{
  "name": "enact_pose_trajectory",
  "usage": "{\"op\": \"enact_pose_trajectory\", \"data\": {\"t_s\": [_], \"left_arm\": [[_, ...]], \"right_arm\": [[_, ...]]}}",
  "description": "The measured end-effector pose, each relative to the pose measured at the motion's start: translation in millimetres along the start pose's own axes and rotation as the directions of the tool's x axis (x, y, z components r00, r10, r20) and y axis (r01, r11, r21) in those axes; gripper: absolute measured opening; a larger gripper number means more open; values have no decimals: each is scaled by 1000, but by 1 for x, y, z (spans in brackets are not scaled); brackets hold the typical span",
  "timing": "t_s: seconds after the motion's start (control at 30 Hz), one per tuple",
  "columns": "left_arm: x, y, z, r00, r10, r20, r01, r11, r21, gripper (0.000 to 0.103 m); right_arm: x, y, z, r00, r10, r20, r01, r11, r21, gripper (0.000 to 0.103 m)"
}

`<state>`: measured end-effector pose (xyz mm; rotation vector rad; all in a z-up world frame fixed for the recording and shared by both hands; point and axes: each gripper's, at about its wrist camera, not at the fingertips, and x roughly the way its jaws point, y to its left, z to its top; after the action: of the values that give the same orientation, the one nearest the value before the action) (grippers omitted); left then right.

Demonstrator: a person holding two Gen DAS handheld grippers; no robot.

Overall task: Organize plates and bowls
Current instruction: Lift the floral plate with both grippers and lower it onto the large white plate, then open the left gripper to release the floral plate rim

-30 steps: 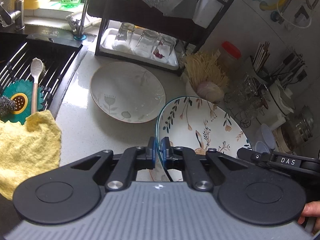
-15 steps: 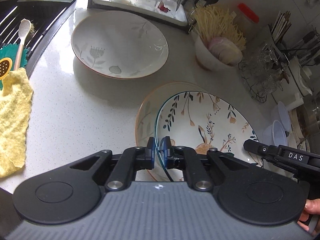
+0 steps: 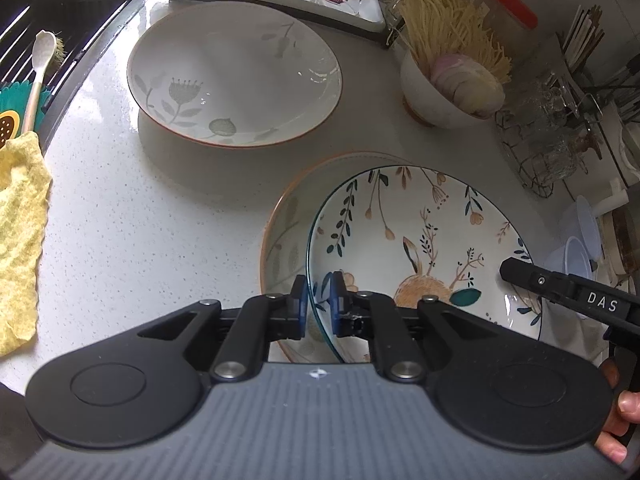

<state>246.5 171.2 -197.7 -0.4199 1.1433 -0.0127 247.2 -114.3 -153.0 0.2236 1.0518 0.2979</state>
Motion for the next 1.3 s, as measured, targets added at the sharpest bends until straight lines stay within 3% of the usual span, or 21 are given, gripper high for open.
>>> {"op": "enact_pose_trajectory", "data": {"t_s": [0.13,0.43,0.73,0.87,1.13,1.3], "left_arm": [[5,-4,0,999,50,-20,-50,998,23,14],[7,-5,3,997,61,-42,-61,998,11,16],[7,-4,21,994,56,-95,-61,997,-53,33],[5,-11,24,993,64,-101,-69,997,-41,48],[-8,-7,29,992,48,-116,-57,995,-76,56],[-24,-9,36,995,64,-70,-66,998,-14,57]], "right_arm": [[7,3,-2,1000,-11,-13,10,999,-34,13],[15,4,-2,1000,-21,12,22,999,-48,13],[25,3,2,1000,-4,-5,4,1000,-16,13],[30,4,4,1000,6,-28,-6,1000,-1,16],[33,9,3,999,-17,-28,17,1000,9,16],[32,9,2,1000,-27,-16,28,999,36,17]]}}
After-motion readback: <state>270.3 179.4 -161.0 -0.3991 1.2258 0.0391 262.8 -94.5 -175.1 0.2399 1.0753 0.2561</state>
